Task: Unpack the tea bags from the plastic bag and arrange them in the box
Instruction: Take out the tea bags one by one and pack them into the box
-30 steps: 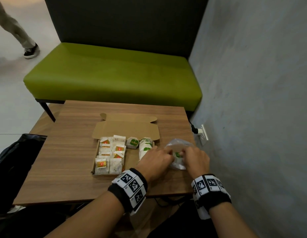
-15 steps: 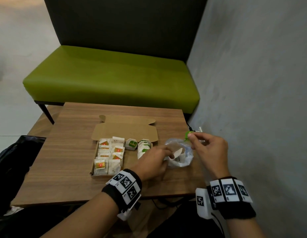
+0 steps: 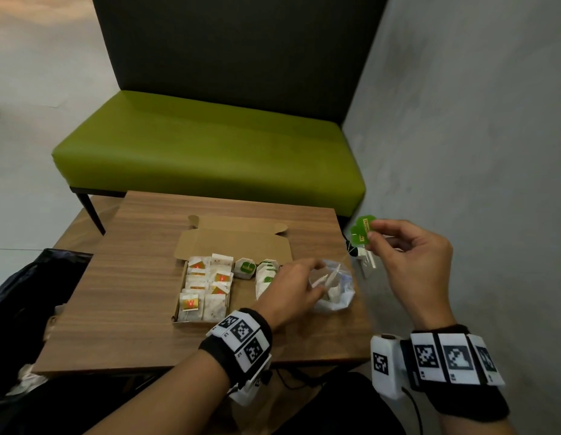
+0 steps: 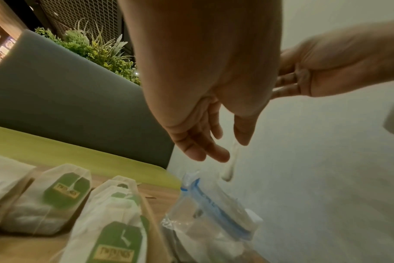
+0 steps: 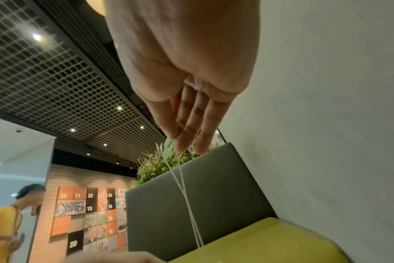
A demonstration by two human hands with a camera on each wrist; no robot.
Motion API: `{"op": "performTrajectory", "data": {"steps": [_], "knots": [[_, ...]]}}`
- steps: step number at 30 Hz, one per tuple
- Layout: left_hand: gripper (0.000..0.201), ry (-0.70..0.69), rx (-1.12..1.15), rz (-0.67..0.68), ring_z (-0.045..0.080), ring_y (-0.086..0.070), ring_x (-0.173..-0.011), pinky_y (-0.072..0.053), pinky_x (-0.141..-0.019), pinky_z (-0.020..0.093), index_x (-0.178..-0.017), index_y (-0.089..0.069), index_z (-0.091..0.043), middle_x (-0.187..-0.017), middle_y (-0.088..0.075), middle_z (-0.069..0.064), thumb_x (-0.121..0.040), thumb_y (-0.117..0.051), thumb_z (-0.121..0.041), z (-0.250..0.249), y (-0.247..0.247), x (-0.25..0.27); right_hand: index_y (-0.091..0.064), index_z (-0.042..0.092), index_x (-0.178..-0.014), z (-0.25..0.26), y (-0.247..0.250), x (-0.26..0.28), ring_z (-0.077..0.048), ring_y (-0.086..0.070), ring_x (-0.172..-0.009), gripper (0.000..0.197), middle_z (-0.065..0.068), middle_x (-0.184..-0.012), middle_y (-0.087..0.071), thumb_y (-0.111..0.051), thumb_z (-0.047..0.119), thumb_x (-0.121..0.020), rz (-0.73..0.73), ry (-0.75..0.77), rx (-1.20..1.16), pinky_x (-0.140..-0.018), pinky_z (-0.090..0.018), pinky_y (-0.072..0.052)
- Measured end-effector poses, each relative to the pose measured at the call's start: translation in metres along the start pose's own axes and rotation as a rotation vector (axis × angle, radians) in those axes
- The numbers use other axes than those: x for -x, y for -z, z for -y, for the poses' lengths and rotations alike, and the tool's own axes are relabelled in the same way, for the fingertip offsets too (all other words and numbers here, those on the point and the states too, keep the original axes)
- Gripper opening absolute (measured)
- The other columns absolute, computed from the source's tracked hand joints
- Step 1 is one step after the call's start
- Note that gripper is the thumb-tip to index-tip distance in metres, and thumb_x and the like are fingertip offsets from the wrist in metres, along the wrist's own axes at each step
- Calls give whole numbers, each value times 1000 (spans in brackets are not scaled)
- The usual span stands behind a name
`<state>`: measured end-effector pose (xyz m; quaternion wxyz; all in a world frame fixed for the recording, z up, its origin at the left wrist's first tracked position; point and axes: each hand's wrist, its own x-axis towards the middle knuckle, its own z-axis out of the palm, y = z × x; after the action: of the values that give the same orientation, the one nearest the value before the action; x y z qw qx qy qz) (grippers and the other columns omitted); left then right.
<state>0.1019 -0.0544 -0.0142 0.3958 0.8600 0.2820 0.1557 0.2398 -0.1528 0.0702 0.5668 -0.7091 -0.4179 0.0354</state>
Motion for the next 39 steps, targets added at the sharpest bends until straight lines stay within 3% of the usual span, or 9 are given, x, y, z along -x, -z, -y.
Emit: {"op": "performTrajectory", "data": {"steps": [4, 11, 13, 17, 21, 24, 33, 36, 39], "knots": [[49, -33, 16, 31, 18, -62, -102, -50, -91, 35, -138, -49, -22, -131, -60, -1, -93, -63, -35, 1, -14, -1, -74, 23, -91, 16, 5, 7, -14, -73, -66, 23, 5, -80, -75, -75, 2, -83, 1, 29, -55, -65, -25, -60], [16, -37, -6, -15, 17, -65, -82, -53, -76, 39, -98, -69, -15, -91, -73, 1, -96, -57, -26, 10, -18, 21, -73, 19, -90, 23, -3, 17, -14, -72, -63, 21, 1, -76, -74, -73, -1, -84, -2, -10, -133, -61, -19, -57], [15, -17, 69, -38, 6, -60, -75, -52, -71, 30, -92, -68, -16, -84, -69, -4, -95, -60, -28, 16, -16, 32, -73, 20, -91, 25, -5, 19, -19, -72, -65, 21, -2, -75, -74, -73, 0, -85, -9, -8, -131, -61, -20, -58], [13, -48, 209, 17, -3, -54, -71, -40, -63, 8, -103, -68, -23, -83, -64, -11, -90, -69, -24, 21, -5, 56, -73, 19, -89, 37, -4, 21, -17, -72, -63, 21, 2, -71, -74, -72, -1, -85, -23, 17, -171, -59, -16, -55], [8, -77, 215, -10, 3, -57, -82, -43, -68, 13, -95, -68, -35, -88, -65, -12, -92, -65, -28, 29, 11, 74, -72, 16, -90, 45, -3, 23, -14, -71, -60, 21, -2, -71, -73, -71, -4, -85, -22, 29, -206, -59, -18, -56], [9, -70, 168, -109, 3, -57, -91, -45, -76, 18, -93, -70, -31, -88, -64, -17, -95, -61, -28, 36, 32, 86, -72, 16, -90, 46, -9, 24, -19, -72, -62, 21, -10, -74, -72, -70, -4, -85, 16, 30, -207, -60, -20, -57], [15, 13, 311, -356, 7, -63, -84, -50, -74, 24, -89, -72, -24, -83, -69, -12, -97, -59, -22, 51, 70, 99, -71, 18, -94, 53, -20, 33, -8, -68, -64, 30, 7, -75, -73, -71, -9, -82, 103, 19, -230, -65, -21, -60], [18, 15, 347, -387, 6, -64, -78, -49, -69, 17, -85, -71, -24, -79, -69, -9, -97, -60, -16, 50, 75, 101, -71, 14, -97, 56, -22, 36, -7, -68, -65, 28, 8, -75, -74, -71, -9, -82, 109, 21, -234, -67, -25, -61], [18, 16, 381, -387, 11, -66, -76, -53, -68, 23, -84, -71, -23, -78, -69, -3, -96, -61, -14, 52, 79, 107, -71, 14, -97, 60, -25, 37, -7, -69, -65, 27, 7, -75, -74, -71, -9, -82, 108, 21, -241, -68, -27, -62]]}}
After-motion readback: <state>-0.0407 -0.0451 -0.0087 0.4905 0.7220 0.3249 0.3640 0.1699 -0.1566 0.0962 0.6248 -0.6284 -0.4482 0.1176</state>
